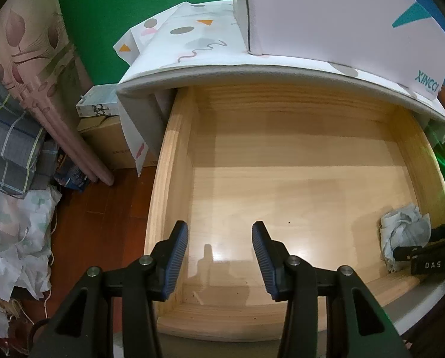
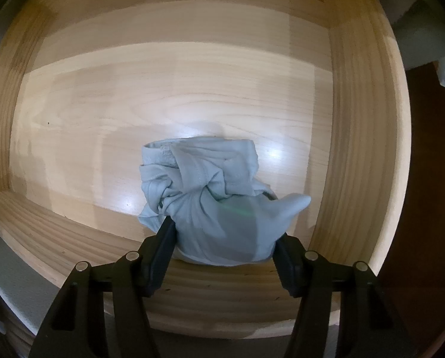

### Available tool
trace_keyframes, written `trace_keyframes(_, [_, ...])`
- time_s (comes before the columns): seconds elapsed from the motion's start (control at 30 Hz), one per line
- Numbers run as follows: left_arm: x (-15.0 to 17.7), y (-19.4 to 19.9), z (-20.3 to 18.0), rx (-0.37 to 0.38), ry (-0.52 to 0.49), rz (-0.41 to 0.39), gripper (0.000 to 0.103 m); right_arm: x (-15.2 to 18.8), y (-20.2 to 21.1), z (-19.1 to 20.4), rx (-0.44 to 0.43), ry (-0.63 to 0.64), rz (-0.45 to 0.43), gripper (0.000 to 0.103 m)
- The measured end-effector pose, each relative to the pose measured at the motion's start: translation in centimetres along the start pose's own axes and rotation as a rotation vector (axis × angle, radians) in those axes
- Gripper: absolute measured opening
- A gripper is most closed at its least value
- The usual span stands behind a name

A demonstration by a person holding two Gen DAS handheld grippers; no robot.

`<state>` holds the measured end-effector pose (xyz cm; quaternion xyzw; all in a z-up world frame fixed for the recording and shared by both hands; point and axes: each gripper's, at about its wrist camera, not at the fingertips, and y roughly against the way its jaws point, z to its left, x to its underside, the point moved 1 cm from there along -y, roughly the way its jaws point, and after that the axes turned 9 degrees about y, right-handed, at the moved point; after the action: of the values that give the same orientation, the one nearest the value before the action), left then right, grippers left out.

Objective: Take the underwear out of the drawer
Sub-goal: 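Move the left tool back over the empty drawer while the right tool holds the white garment, then lift the white garment out of the drawer over the box with the right tool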

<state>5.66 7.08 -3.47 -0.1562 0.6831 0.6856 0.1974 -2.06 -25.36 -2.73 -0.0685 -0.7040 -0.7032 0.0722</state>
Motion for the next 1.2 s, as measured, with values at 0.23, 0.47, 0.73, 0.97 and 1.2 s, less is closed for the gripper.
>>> trace_keyframes(0.23, [0.0,-0.1,-0.1,-0.004,-0.009,-0.001,0.046,0.7,0.6,-0.2,0.006,-0.012,-0.027,0.054])
trace_keyframes(0.47, [0.0,-0.2,-0.1,-0.004,-0.009,0.000,0.046,1.0,1.5,-0.6,0.006,-0.025,-0.046,0.051])
trace_keyframes(0.73, [0.1,-0.3,-0.2,-0.008,-0.011,-0.001,0.046,1.0,3.3,-0.8,0.003,-0.041,-0.078,0.050])
trace_keyframes(0.97, [0.2,-0.2,-0.2,-0.009,-0.014,-0.001,0.046,1.8,5.3,-1.4,-0.011,-0.042,-0.120,0.050])
trace_keyframes(1.2, [0.2,-0.1,-0.1,-0.010,-0.011,-0.003,0.046,2.6,8.7,-2.0,-0.014,-0.038,-0.186,0.050])
